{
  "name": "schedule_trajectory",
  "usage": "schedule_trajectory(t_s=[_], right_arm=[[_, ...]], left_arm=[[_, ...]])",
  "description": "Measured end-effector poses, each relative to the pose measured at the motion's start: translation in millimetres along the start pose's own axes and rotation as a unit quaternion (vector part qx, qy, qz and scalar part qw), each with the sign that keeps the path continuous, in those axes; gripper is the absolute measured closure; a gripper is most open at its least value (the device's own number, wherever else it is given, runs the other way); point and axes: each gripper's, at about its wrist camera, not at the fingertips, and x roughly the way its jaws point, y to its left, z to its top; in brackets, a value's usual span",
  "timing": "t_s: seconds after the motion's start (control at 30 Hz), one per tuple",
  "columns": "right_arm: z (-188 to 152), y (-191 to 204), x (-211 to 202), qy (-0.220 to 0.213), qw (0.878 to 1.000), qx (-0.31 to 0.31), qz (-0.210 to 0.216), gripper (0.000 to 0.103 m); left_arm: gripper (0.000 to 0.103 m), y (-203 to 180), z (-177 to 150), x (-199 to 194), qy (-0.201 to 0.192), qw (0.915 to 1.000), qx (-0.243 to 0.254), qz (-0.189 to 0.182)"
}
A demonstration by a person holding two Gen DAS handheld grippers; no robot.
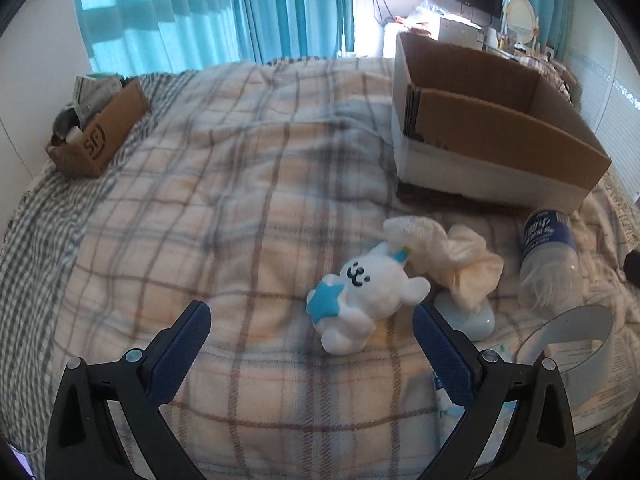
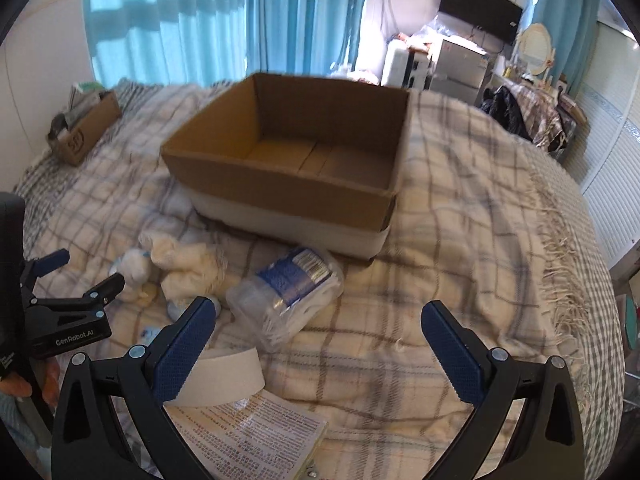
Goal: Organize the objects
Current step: 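Grasp the white bunny figurine with the left tool while the right tool grasps the tape roll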
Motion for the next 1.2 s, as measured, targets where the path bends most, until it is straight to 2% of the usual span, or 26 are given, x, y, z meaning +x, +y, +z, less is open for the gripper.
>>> schedule_trajectory(t_s=[0.2, 0.4, 0.5, 0.57, 0.6, 0.63, 0.67, 0.73, 1.07, 1.2], right_arm=[[-12, 20, 4, 0.025, 0.997, -0.019, 0.069, 0.000], [-25, 48, 21, 0.067, 0.992, -0.066, 0.085, 0.000], [-29, 55, 28, 0.080, 0.991, -0.074, 0.084, 0.000], [-29, 56, 31, 0.086, 0.990, -0.078, 0.084, 0.006], [-30, 57, 32, 0.090, 0.988, -0.077, 0.095, 0.012], [-30, 57, 33, 0.093, 0.987, -0.077, 0.104, 0.018], [-30, 57, 33, 0.095, 0.987, -0.078, 0.104, 0.018], [-29, 58, 28, 0.087, 0.987, -0.084, 0.104, 0.018], [-14, 49, -18, 0.027, 0.989, -0.080, 0.119, 0.019], [9, 40, -42, -0.003, 0.989, -0.078, 0.125, 0.019]], left_arm=[[0.000, -2, -3, 10, 0.004, 0.9999, 0.014, 0.004], [0.001, 0, 0, 40, 0.021, 0.9991, 0.034, -0.013], [0.009, -4, 0, 52, 0.028, 0.9982, 0.047, -0.025], [0.016, -8, 0, 58, 0.022, 0.9977, 0.059, -0.026], [0.019, -9, 1, 59, 0.017, 0.9973, 0.065, -0.029], [0.029, -9, 1, 59, 0.012, 0.9970, 0.068, -0.035], [0.041, -9, 1, 57, 0.008, 0.9967, 0.068, -0.044], [0.056, -8, 1, 50, 0.005, 0.9965, 0.067, -0.051], [0.056, -4, -4, -8, -0.033, 0.9968, 0.063, -0.038], [0.056, -3, -6, -41, -0.052, 0.9964, 0.061, -0.030]])
